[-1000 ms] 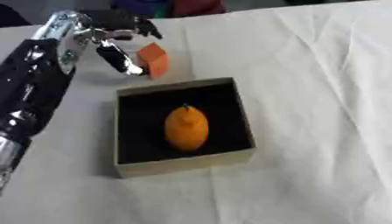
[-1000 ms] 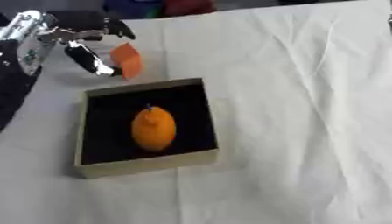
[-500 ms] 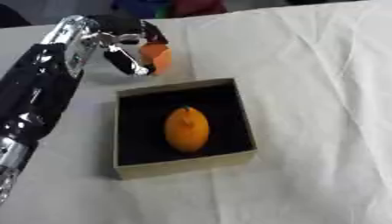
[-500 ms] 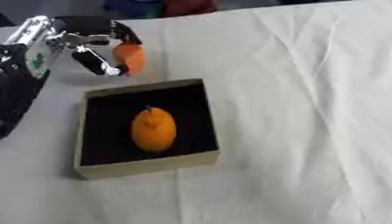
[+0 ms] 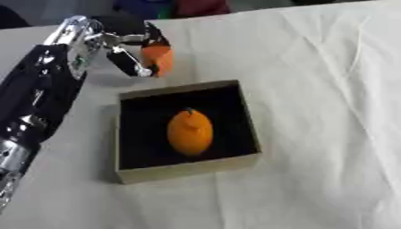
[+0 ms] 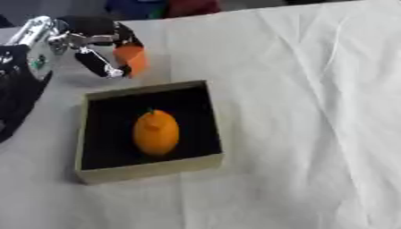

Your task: Pick up objects on the table and place them in the box.

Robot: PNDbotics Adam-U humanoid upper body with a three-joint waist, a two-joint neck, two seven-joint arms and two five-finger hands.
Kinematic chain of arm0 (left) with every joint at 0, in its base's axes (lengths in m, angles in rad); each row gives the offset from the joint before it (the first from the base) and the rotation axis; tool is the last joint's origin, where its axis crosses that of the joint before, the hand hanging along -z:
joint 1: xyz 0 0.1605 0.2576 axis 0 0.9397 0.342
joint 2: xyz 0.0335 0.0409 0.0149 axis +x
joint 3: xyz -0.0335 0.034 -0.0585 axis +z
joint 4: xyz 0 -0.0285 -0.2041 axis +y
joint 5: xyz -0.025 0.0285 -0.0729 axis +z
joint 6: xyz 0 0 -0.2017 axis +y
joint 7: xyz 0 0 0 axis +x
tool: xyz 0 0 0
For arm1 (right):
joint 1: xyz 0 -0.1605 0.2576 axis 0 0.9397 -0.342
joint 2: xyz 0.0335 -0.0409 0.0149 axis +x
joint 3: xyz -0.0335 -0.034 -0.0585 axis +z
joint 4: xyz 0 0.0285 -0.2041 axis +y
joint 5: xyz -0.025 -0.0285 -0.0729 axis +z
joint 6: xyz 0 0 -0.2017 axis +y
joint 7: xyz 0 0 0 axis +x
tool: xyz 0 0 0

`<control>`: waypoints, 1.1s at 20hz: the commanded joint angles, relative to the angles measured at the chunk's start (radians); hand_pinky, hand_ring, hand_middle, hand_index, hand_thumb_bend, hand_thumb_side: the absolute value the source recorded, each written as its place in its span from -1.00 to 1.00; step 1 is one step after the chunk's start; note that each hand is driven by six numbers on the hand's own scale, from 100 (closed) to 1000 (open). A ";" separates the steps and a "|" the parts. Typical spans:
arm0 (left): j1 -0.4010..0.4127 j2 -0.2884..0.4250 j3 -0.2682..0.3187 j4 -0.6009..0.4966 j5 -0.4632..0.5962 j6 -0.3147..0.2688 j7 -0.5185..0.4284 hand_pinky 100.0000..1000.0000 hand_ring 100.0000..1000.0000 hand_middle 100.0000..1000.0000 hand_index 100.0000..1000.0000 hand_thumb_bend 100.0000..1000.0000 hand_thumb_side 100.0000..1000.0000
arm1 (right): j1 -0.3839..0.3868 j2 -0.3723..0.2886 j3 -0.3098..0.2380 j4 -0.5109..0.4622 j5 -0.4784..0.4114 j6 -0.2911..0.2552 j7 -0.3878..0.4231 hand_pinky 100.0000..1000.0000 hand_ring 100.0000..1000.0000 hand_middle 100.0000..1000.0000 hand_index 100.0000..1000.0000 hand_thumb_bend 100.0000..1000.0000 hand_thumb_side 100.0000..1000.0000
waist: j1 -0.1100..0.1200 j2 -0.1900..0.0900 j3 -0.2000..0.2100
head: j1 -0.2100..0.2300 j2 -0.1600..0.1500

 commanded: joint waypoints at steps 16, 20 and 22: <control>0.015 0.046 -0.036 -0.159 0.125 0.015 0.081 0.18 -0.04 0.08 0.34 -1.00 -0.58 | 0.037 0.000 -0.008 -0.021 0.014 0.003 -0.015 0.55 0.25 0.22 0.34 -0.99 0.50 | -0.018 -0.120 0.060 | -0.018 0.075; 0.056 0.065 -0.074 -0.268 0.193 0.060 0.090 0.17 -0.05 0.08 0.34 -1.00 -0.57 | 0.061 -0.002 -0.007 -0.022 0.020 0.004 -0.013 0.55 0.25 0.22 0.34 -0.99 0.49 | -0.018 -0.150 0.088 | -0.043 0.105; 0.085 0.077 -0.099 -0.344 0.230 0.085 0.089 0.18 -0.04 0.09 0.34 -1.00 -0.58 | 0.071 -0.003 -0.006 -0.022 0.022 0.005 -0.012 0.55 0.25 0.22 0.34 -0.99 0.49 | -0.016 -0.163 0.102 | -0.056 0.120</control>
